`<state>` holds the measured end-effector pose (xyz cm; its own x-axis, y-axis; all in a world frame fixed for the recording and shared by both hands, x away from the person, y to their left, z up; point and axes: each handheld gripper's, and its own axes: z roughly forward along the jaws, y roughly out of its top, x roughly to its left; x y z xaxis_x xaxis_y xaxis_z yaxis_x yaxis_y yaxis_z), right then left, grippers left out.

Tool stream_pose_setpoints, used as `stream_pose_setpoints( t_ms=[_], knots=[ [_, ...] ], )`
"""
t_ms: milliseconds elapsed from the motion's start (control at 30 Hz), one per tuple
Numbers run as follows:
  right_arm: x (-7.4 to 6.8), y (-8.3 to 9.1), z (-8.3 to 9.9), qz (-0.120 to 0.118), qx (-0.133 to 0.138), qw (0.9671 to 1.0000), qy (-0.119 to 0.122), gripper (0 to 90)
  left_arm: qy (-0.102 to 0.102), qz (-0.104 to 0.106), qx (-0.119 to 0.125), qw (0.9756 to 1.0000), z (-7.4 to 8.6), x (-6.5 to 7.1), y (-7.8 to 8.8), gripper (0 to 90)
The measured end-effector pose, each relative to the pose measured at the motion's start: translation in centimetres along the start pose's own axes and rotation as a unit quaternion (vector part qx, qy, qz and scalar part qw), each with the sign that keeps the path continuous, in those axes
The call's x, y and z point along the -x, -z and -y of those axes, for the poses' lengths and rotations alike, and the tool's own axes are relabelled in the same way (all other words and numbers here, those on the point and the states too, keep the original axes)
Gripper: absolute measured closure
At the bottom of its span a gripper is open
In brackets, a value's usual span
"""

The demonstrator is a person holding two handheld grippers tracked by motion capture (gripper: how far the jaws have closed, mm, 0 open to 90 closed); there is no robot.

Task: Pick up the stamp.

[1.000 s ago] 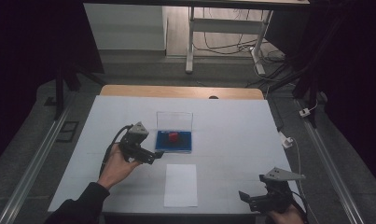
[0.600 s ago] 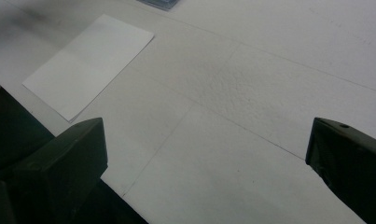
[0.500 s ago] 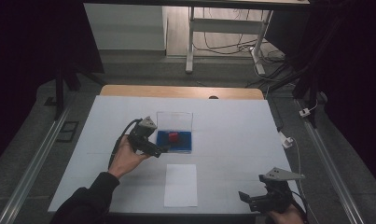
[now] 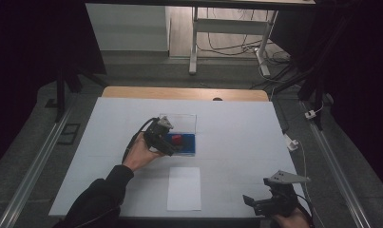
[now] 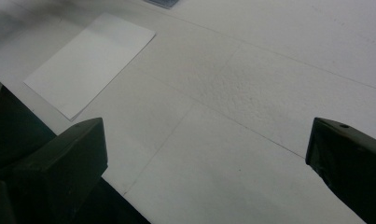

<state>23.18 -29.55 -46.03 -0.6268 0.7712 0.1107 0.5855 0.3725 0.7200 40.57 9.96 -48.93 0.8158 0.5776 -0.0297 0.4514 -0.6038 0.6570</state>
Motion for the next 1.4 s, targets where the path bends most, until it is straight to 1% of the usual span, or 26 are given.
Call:
stream_pose_setpoints(
  t_ms=[33, 67, 100, 133, 167, 233, 267, 300, 400, 500, 533, 633, 667, 733, 767, 867, 1000, 1033, 1133, 1200, 1267, 1400],
  knots=[
    [0.0, 0.0, 0.0, 0.0, 0.0, 1.0, 0.0, 0.0, 0.0, 0.0, 0.0, 1.0, 0.0, 0.0, 0.0, 9.7],
    [0.0, 0.0, 0.0, 0.0, 0.0, 1.0, 0.0, 0.0, -0.005, -0.001, -0.004, 1.0, 0.0, -0.1, -0.2, 9.7],
    [0.0, 0.0, 0.0, -0.003, 0.0, 1.0, -0.001, 0.0, -0.017, -0.003, -0.014, 0.9997, -0.1, -0.3, -0.5, 15.7],
    [0.0, 0.0, 0.0, -0.003, 0.0, 1.0, -0.001, 0.0, -0.019, -0.007, -0.015, 0.9997, -0.1, -0.4, -0.6, 18.6],
    [0.0, 0.0, 0.0, -0.003, 0.0, 1.0, -0.001, 0.0, -0.019, -0.007, -0.015, 0.9997, -0.1, -0.4, -0.6, 22.0],
    [0.0, 0.0, 0.0, -0.003, 0.001, 1.0, -0.001, 0.0, -0.02, -0.007, -0.016, 0.9996, -0.2, -0.6, -0.7, 32.4],
    [0.1, 0.0, 0.0, -0.003, 0.0, 1.0, -0.001, 0.0, -0.018, -0.007, -0.015, 0.9997, -0.2, -0.7, -0.8, 34.8],
    [0.1, 0.0, 0.0, -0.003, 0.0, 1.0, -0.001, 0.0, -0.017, -0.001, -0.015, 0.9998, -0.2, -1.0, -0.8, 38.3],
    [0.0, 0.0, 0.0, -0.003, 0.0, 1.0, -0.001, 0.0, -0.017, -0.002, -0.015, 0.9997, -0.3, -1.1, -0.8, 47.6],
    [0.0, 0.0, 0.0, -0.003, 0.0, 1.0, -0.001, 0.0, -0.015, 0.002, -0.014, 0.9998, -0.4, -1.2, -0.8, 56.2],
    [0.0, 0.0, 0.0, -0.002, 0.0, 1.0, 0.0, 0.0, -0.018, 0.005, -0.017, 0.9997, -0.5, -1.1, -0.8, 58.9],
    [0.0, 0.0, 0.0, -0.002, 0.002, 1.0, -0.001, 0.0, -0.025, 0.003, -0.023, 0.9994, -0.6, -1.0, -1.0, 66.6],
    [0.0, 0.0, 0.0, -0.002, 0.002, 1.0, -0.001, 0.0, -0.026, 0.001, -0.024, 0.9994, -0.6, -0.9, -1.1, 69.2],
    [0.0, 0.0, 0.0, -0.002, 0.002, 1.0, -0.001, 0.0, -0.026, -0.001, -0.025, 0.9994, -0.6, -0.8, -1.1, 77.1],
    [0.0, 0.0, 0.0, -0.002, 0.002, 1.0, -0.001, 0.0, -0.025, -0.001, -0.025, 0.9994, -0.6, -0.8, -1.1, 78.9],
    [0.0, 0.0, 0.0, -0.003, 0.0, 1.0, 0.001, 0.0, -0.025, -0.004, -0.025, 0.9994, -0.6, -0.8, -1.0, 79.5],
    [0.0, 0.0, 0.0, -0.003, 0.002, 1.0, 0.001, 0.0, -0.012, 0.003, -0.015, 0.9998, -0.8, -0.7, -0.6, 79.6],
    [0.0, 0.0, 0.0, -0.004, 0.002, 1.0, 0.001, 0.0, -0.012, 0.004, -0.014, 0.9998, -0.9, -0.6, -0.5, 79.6],
    [0.0, 0.0, 0.0, -0.004, 0.002, 1.0, 0.001, 0.0, -0.011, 0.002, -0.01, 0.9999, -1.2, -0.4, -0.2, 79.6],
    [0.0, 0.0, 0.0, -0.003, 0.002, 1.0, 0.001, 0.0, -0.012, -0.001, -0.004, 0.9999, -1.5, 0.1, 0.5, 79.6],
    [0.0, 0.0, 0.1, -0.003, 0.001, 1.0, 0.001, 0.0, -0.012, -0.003, -0.003, 0.9999, -1.6, 0.1, 0.7, 79.6],
    [0.0, 0.1, 0.1, -0.002, 0.004, 1.0, 0.001, 0.0, -0.002, -0.008, 0.001, 1.0, -1.6, 0.2, 1.4, 79.7]
  ],
)
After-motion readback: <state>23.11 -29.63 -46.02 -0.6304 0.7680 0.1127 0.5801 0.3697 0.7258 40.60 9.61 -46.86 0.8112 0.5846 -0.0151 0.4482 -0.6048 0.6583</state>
